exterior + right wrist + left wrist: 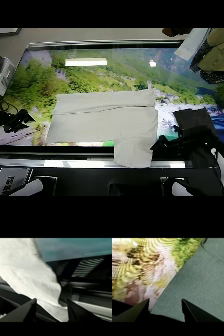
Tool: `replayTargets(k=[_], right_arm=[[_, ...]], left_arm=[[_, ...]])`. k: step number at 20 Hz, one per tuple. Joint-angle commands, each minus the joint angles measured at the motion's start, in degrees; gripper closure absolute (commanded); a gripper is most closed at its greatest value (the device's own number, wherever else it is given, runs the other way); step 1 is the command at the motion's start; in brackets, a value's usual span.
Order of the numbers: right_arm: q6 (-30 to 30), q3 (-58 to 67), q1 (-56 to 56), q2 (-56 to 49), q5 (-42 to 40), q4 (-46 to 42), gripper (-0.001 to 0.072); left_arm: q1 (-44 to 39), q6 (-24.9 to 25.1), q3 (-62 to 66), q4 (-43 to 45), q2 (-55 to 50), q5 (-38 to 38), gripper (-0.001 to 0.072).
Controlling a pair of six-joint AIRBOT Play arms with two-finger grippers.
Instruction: Fold the clothes and pants, and hang the long-sleeved shirts on hangers.
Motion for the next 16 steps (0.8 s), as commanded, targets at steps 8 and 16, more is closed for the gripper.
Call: replayTargets(k=[8,16], right_arm=[[1.7,-3.0,10.9,0.0,6.3,4.1,0.0448],[1.7,-2.4,12.7,2.5,6.1,3.5,0.0672]], left_arm=[[2.6,0.2,-7.7,0.6,0.6,0.3,0.0238],[9.7,11.1,-20.7,-9.3,1.8,4.1,0.0238]])
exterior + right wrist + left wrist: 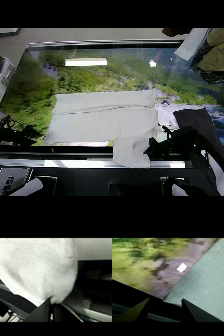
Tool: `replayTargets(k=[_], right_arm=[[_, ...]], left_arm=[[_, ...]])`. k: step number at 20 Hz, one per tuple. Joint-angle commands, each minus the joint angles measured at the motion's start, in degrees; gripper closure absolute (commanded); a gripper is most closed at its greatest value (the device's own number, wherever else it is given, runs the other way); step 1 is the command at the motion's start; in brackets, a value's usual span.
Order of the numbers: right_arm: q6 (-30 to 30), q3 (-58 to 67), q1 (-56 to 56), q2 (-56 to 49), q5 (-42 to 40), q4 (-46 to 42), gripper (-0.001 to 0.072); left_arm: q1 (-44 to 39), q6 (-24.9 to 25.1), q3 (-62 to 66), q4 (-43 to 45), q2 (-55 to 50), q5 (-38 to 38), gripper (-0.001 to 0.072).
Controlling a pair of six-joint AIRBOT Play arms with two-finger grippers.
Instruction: Fold the clothes and pants, and hang the long-sleeved shirts on hangers.
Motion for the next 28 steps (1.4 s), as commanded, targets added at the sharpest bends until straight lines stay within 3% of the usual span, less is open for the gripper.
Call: replayTargets(k=[1,14,15,17,21,25,28], right_arm=[[0.2,0.2,0.5,2.4,0.2,-0.1,0.0672],[2.7,0.2,0.5,10.4,2.8,-0.1,0.0673],[2.8,0.2,0.5,10.6,2.8,-0.1,0.0673],[2.8,0.2,0.5,11.1,2.8,0.0,0.0673],[4.7,0.2,0.5,15.7,2.6,-0.3,0.0674],[10.6,0.2,0.5,28.0,-1.5,-2.2,0.0675],[16.2,2.7,0.5,39.3,-6.8,-5.1,0.0675]], left_arm=[[1.4,5.3,-4.0,-4.3,-0.5,1.6,0.0238],[-1.7,7.2,-4.7,-9.0,-6.3,4.2,0.0254],[-2.3,7.2,-4.7,-9.0,-6.5,4.1,0.0309],[-3.0,7.2,-4.7,-9.2,-6.5,3.7,0.0699],[-2.8,6.7,-4.0,-9.7,-3.4,1.2,0.0694],[-2.8,-6.0,-3.3,-1.6,8.2,-0.6,0.0694],[-2.8,-9.7,-3.1,3.3,18.1,-4.3,0.0694]])
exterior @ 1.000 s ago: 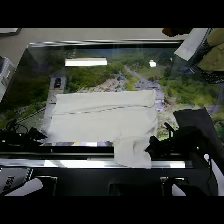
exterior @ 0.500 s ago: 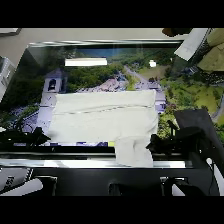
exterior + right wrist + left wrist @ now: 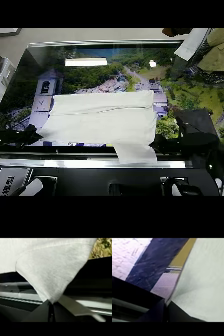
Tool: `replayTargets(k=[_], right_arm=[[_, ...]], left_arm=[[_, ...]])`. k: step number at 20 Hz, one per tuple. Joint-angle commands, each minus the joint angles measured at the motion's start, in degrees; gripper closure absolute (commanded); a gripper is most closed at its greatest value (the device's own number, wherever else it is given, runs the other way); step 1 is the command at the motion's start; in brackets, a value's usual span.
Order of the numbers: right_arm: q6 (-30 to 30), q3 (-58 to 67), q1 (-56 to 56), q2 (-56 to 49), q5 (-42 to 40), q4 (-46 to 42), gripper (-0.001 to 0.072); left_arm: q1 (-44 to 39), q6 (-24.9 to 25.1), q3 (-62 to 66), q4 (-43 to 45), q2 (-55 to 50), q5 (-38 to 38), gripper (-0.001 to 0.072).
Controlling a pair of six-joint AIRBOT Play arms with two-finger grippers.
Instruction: Fold the clothes and pants, and hang the long-sleeved shirts on hangers.
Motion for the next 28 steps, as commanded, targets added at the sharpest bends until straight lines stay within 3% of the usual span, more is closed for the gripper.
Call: replayTargets(k=[1,5,9,13,16,25,26,27,28], right_arm=[[6.0,3.7,0.1,12.1,-5.8,-2.4,0.0675],[7.5,11.5,0.1,11.4,-2.2,-2.3,0.0675],[-2.7,16.1,0.1,-5.2,8.9,4.6,0.0675],[-10.7,25.8,0.2,-25.0,13.3,8.8,0.0674],[-12.0,34.6,0.2,-36.4,15.6,8.4,0.0674],[-12.3,46.5,4.8,-55.9,21.2,7.0,0.0667],[-11.8,46.5,4.7,-56.0,21.5,5.4,0.059],[-10.1,46.8,3.9,-55.9,20.3,3.9,0.0421],[-8.5,47.8,2.3,-55.5,17.6,2.3,0.0132]], left_arm=[[0.0,-5.6,0.2,5.9,10.3,-4.4,0.0694],[-0.4,-7.4,1.0,4.6,13.9,-4.4,0.0694],[-3.8,-7.0,4.8,3.6,9.5,4.2,0.0694],[-10.3,-7.0,11.0,3.4,-1.2,12.2,0.0694],[-14.4,-7.0,17.8,3.4,-11.8,16.0,0.0694],[-19.5,-7.1,39.8,3.3,-36.0,14.3,0.0678],[-19.6,-7.3,40.7,3.4,-36.8,14.3,0.0567],[-19.6,-7.3,41.0,3.4,-36.9,14.6,0.0399],[-19.4,-7.3,41.5,3.4,-36.8,14.2,0.0279]])
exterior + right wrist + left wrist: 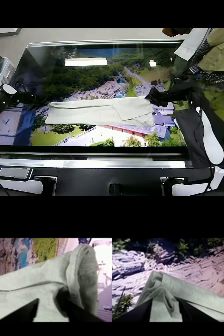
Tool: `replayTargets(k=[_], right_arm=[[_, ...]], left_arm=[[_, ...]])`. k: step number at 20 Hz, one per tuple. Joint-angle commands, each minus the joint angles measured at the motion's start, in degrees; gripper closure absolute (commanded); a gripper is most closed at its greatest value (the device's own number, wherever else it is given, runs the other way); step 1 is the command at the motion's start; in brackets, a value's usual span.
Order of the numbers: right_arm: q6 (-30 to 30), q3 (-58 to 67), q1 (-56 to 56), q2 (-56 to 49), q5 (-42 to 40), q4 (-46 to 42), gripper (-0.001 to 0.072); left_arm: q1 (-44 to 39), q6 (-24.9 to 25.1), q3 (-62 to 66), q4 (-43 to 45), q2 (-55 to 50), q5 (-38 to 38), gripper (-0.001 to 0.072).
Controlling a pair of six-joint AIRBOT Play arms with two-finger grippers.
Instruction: Fold the clothes and pants, and hang the long-sleeved shirts on hangers.
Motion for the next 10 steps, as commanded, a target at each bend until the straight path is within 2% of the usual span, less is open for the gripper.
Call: replayTargets(k=[1,3,5,8,10], right_arm=[[3.0,2.8,-3.1,-0.7,-4.7,-4.7,0.0086],[3.0,4.4,-8.2,0.4,-9.1,-6.2,0.0031],[2.1,4.6,-12.6,0.0,-13.2,-5.4,0.0023],[-4.9,4.6,-14.6,-3.3,-21.9,0.2,0.0021],[-7.3,4.5,-13.3,-5.6,-23.6,2.2,0.0019]], left_arm=[[-0.1,-0.1,3.6,-0.1,-2.3,-1.2,0.0232],[0.3,0.0,4.7,0.4,-1.3,-3.2,0.0232],[0.3,0.2,5.1,2.5,0.0,-4.7,0.0232],[0.3,0.2,5.1,3.9,1.3,-5.9,0.0232],[0.3,0.2,5.1,3.9,1.5,-6.5,0.0233]])
